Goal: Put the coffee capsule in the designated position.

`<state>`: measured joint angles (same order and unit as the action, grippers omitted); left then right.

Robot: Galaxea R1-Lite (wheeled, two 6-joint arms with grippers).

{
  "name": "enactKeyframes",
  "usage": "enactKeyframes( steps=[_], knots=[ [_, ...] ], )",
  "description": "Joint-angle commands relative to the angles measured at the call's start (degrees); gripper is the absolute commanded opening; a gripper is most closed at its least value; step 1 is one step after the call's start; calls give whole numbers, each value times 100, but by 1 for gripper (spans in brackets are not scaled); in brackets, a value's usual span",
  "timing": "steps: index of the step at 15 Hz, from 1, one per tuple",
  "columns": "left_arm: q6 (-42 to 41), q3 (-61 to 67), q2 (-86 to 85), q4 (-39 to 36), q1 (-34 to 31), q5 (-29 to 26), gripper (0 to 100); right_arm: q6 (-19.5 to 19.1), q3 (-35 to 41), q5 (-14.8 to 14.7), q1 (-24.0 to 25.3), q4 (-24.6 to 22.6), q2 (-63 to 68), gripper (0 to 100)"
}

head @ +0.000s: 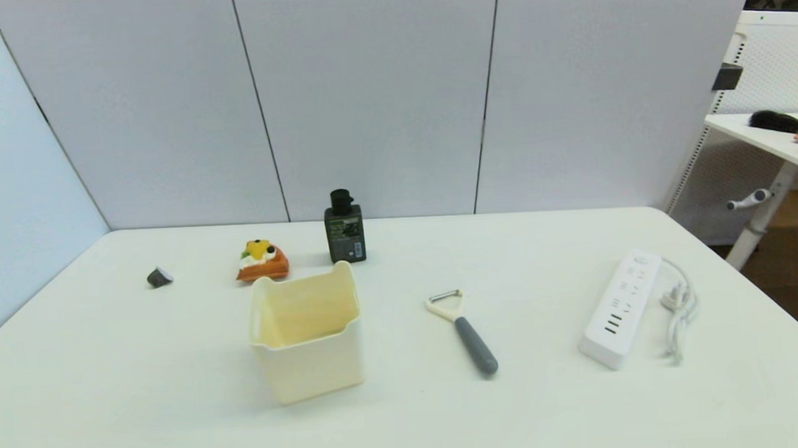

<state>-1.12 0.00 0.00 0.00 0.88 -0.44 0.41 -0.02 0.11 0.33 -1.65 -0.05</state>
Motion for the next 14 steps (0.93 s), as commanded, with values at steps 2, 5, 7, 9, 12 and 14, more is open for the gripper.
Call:
enactKeyframes(
  steps=[2, 5, 7, 9, 12, 14],
  knots=[
    [-2, 0, 9, 0, 0, 9, 100, 2, 46, -2, 2, -2, 5, 100],
    [-2, 0, 9, 0, 0, 0, 100, 2, 46, -2, 11, -2, 5, 100],
    [-2, 0, 0, 0, 0, 0, 100, 2, 46, 7, 2, -2, 5, 100],
    [-2, 0, 9, 0, 0, 9, 100, 2, 46, -2, 2, -2, 5, 100],
    [-2, 0, 9, 0, 0, 9, 100, 2, 46, -2, 2, -2, 5, 100],
    [68, 0, 9, 18, 0, 79, 100, 2, 46, -2, 2, -2, 5, 100]
  ],
)
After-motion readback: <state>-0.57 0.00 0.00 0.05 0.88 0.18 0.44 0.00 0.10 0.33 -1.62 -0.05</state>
